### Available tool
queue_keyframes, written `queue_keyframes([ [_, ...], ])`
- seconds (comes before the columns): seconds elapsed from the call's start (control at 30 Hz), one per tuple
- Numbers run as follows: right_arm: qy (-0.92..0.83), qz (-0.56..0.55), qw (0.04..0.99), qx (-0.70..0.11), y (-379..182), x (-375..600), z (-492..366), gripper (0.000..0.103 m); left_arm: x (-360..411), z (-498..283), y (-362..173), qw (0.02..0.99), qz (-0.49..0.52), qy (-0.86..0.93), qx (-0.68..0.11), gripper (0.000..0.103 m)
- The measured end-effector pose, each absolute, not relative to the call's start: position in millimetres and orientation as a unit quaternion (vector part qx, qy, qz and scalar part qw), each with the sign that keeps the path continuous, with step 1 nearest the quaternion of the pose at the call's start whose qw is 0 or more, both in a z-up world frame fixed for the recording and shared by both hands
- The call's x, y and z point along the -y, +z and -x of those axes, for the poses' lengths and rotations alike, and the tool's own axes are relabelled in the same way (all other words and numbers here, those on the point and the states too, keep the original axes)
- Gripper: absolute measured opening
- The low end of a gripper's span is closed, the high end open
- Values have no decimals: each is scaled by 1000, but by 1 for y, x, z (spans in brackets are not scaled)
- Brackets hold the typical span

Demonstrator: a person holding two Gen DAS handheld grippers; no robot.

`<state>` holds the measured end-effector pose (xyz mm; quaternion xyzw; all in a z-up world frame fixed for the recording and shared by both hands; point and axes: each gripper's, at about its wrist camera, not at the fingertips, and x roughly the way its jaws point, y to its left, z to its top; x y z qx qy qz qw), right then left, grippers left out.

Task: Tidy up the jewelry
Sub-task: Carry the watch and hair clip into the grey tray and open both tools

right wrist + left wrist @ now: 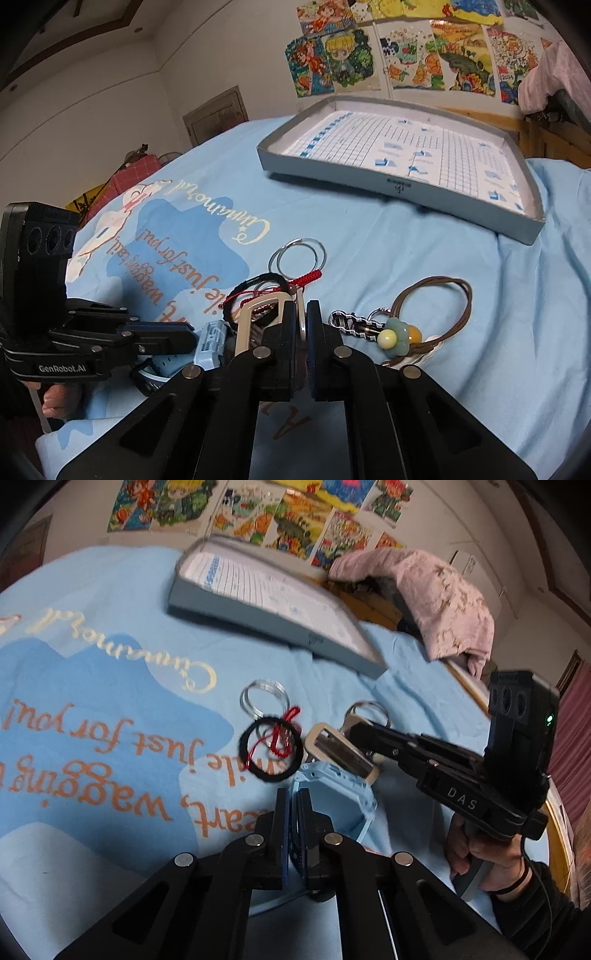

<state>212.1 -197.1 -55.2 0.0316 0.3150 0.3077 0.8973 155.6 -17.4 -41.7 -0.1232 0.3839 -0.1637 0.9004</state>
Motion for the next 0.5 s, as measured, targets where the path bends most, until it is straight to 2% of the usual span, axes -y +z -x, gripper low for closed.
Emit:
queue_keyframes([
  [0.23,289,-73,917,-266,-32,215,-209,5,8,-158,-12,926,123,-145,-326,4],
  [0.5,268,-128,926,-232,2,222,-247,5,-10,-211,26,941,138,-121,-283,4],
])
